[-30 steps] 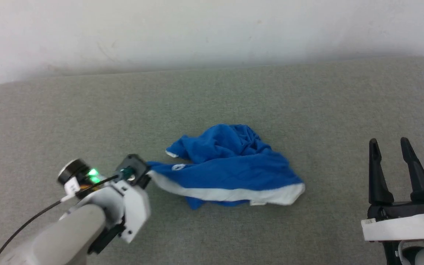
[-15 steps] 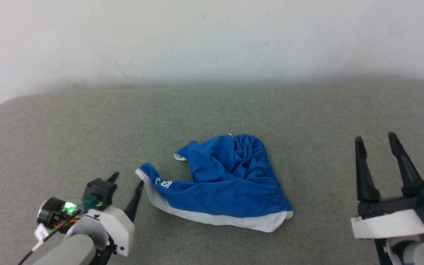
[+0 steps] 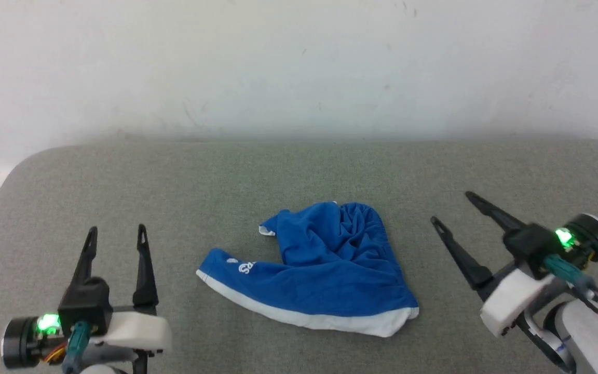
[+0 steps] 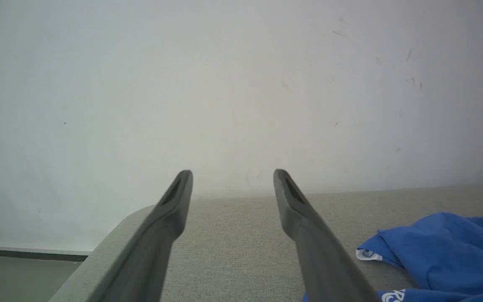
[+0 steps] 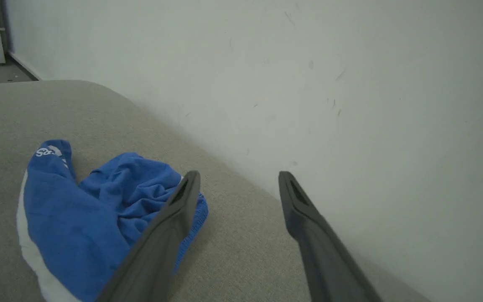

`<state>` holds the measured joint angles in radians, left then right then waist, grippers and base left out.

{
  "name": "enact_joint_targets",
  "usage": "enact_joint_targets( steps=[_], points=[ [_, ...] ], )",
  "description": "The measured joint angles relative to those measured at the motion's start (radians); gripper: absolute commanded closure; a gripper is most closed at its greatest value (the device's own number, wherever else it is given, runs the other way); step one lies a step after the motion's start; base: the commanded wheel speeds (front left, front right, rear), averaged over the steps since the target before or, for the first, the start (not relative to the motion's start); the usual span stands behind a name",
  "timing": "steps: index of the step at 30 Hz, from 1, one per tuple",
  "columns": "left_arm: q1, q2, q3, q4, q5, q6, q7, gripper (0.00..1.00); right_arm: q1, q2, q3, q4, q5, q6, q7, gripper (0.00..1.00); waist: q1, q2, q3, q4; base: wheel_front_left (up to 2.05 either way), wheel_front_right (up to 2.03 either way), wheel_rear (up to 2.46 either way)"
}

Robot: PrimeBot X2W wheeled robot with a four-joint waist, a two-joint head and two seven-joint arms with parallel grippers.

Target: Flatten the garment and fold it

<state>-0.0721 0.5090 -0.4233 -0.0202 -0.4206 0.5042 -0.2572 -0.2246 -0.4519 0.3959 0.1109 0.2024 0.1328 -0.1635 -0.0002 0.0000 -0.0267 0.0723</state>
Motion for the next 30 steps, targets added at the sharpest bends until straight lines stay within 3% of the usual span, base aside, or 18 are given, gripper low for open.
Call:
enact_joint_targets(
  steps=[3,6,9,15,21,28,29,30],
  points=[
    [0.058,-0.052,0.084,-0.038,0.063,-0.012,0.000,0.00,-0.089,-0.087,0.156,0.002,0.113,0.000,0.141,0.00,0.0002,0.0000,0.007,0.001,0.00,0.00,0.00],
    [0.093,-0.105,0.152,-0.067,0.114,-0.061,0.000,0.00,-0.169,-0.149,0.287,0.005,0.233,0.000,0.308,0.00,0.0002,0.0000,0.015,0.003,0.00,0.00,0.00],
    [0.125,-0.152,0.197,-0.066,0.146,-0.114,0.000,0.00,-0.226,-0.184,0.384,0.020,0.339,0.000,0.503,0.00,0.0002,0.0000,0.024,0.008,0.00,0.00,0.00],
    [0.132,-0.233,0.268,-0.050,0.214,-0.198,0.000,0.00,-0.346,-0.192,0.559,0.015,0.463,0.000,0.685,0.00,0.0002,0.0000,0.053,0.029,0.00,0.00,0.00],
    [0.124,-0.297,0.302,-0.026,0.265,-0.261,0.000,0.00,-0.390,-0.150,0.652,0.147,0.525,0.000,0.729,0.00,0.0003,0.0000,0.092,0.054,0.00,0.00,0.00],
    [0.104,-0.347,0.338,0.034,0.299,-0.322,0.000,0.00,-0.385,-0.108,0.733,0.281,0.595,-0.001,0.651,0.00,0.0002,0.0000,0.116,0.082,0.00,0.00,0.00],
    [0.104,-0.350,0.347,0.043,0.300,-0.329,0.000,0.00,-0.386,-0.108,0.739,0.289,0.599,-0.001,0.625,0.82,0.0002,0.0000,0.115,0.082,0.00,0.00,0.00],
    [0.103,-0.350,0.354,0.054,0.301,-0.339,0.000,0.00,-0.386,-0.109,0.746,0.296,0.599,-0.001,0.596,0.92,0.0002,0.0000,0.114,0.080,0.00,0.00,0.00]
  ],
)
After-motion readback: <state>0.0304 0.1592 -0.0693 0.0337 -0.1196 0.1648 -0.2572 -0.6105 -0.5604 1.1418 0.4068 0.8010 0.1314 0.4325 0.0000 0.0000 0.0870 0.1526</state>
